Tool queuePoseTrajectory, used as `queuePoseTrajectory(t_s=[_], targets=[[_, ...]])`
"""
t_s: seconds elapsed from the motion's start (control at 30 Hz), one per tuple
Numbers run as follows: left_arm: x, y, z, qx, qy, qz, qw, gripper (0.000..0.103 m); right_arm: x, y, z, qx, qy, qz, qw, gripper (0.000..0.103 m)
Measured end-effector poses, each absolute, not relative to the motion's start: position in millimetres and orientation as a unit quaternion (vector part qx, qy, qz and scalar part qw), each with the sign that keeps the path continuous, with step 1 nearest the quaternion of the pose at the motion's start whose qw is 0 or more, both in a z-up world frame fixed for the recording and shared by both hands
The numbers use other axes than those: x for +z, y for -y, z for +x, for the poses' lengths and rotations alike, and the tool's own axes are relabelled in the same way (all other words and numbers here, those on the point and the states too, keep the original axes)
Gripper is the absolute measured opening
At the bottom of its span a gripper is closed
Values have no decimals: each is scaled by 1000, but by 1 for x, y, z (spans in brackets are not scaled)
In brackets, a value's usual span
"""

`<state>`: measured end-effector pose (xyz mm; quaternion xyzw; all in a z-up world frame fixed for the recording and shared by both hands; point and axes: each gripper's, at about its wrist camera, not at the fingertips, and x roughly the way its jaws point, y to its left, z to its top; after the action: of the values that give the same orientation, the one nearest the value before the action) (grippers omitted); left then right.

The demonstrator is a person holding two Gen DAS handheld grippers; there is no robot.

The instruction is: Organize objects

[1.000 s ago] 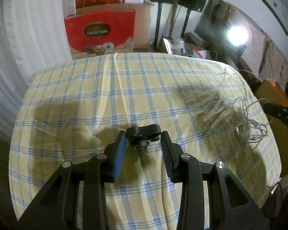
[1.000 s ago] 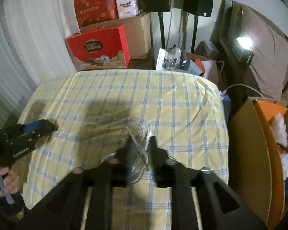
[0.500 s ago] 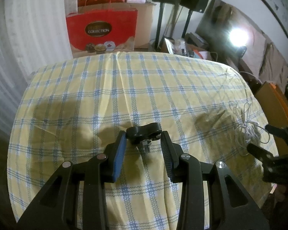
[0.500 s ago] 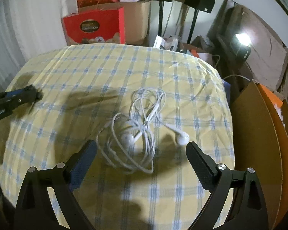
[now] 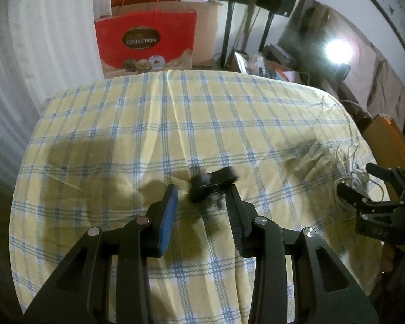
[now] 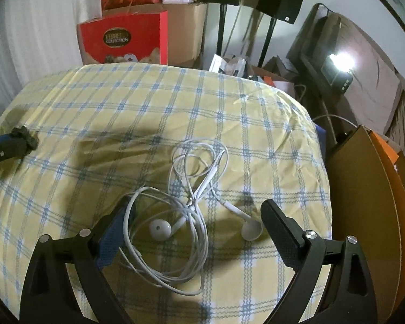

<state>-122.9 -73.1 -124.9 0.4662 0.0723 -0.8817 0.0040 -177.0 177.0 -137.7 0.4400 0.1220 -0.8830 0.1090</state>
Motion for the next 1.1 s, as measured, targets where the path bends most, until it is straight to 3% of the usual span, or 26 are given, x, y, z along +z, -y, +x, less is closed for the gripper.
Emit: queuePoseTrajectory(t_s=[0.47, 0.67, 0.87, 1.1], targets=[[-134, 73, -126, -876, -77, 475, 7, 34, -140, -190, -182, -877, -79, 457, 125, 95], [-135, 70, -126, -878, -75, 473, 8, 39, -140, -191, -183, -876, -78, 458, 128, 94], [-137, 65, -127, -880, -70, 469, 9, 46, -139, -188, -182, -877, -80, 454, 135, 89], [-138, 58, -128, -883, -57, 466, 14, 52, -137, -181, -176, -877, -87, 446, 155, 73]])
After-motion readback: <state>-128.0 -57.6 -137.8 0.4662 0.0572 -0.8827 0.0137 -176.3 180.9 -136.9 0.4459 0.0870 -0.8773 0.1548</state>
